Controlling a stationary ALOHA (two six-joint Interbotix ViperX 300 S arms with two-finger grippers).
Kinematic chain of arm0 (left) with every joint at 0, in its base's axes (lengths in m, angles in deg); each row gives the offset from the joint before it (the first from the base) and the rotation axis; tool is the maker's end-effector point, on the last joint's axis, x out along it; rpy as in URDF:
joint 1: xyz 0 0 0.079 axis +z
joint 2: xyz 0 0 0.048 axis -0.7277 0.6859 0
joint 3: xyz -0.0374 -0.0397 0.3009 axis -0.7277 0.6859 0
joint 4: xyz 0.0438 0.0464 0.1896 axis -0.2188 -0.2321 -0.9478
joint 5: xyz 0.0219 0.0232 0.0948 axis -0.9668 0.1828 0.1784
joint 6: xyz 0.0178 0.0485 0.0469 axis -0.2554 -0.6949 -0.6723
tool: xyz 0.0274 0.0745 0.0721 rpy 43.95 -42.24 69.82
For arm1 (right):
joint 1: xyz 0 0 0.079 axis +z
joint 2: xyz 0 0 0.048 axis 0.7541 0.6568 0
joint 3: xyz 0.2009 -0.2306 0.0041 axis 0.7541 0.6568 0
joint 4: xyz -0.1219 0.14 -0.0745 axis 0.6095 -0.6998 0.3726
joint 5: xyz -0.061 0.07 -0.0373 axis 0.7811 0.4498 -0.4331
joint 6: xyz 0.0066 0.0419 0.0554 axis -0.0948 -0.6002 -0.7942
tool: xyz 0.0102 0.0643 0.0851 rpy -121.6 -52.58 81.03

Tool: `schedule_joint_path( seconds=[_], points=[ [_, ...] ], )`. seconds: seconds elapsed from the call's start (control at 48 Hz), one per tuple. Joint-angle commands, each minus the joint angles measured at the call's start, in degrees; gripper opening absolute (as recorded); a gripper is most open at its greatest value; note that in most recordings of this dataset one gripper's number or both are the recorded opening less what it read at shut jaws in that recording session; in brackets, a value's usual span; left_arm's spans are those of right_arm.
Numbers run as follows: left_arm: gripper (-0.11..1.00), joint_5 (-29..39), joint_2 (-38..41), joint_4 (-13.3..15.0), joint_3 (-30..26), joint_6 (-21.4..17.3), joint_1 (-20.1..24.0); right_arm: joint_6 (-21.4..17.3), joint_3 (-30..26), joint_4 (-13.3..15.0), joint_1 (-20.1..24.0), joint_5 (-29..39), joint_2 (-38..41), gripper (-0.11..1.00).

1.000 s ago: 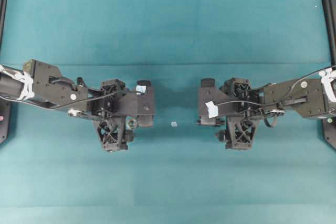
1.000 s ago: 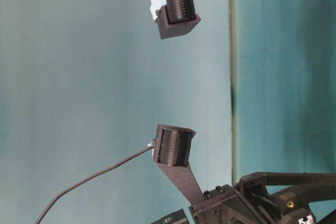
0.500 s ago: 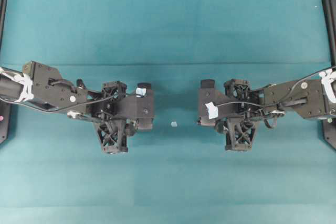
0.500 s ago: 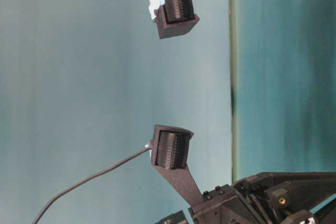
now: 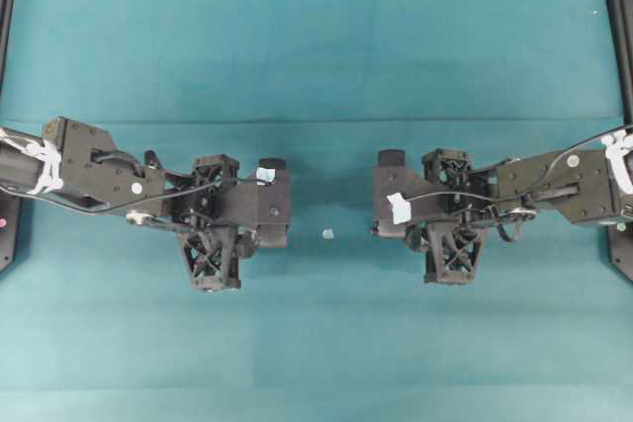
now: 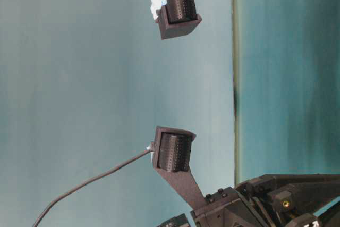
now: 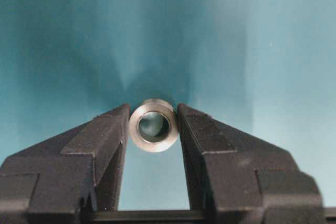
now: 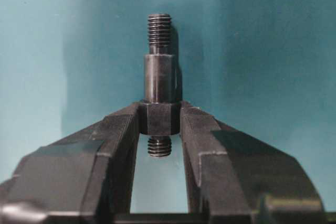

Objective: Insert the washer onto the shaft with both hands.
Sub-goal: 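Close left gripper on the washer and right gripper on the shaft, then lift both objects and rotate grippers to face each other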

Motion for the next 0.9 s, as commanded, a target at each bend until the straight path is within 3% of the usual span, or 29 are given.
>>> schedule_joint_path(
  seconds=[0.0,0.313,0.875],
  points=[
    [0.36,-0.4,-1.0,-0.1,-0.8,-0.1,-0.2,0.6,-0.3,0.0,-0.3,-0.1,-0.2,0.01],
    [0.36,-2.1,-5.8,-0.1,-0.8,-0.3,0.4,0.3,0.1,0.0,-0.5,-2.4,-3.6,0.01],
    [0.36,-15.3,-15.4,-0.2,6.1,0.4,1.1,-2.4,4.8,-0.1,-1.3,-21.9,-11.0,0.01]
  ],
)
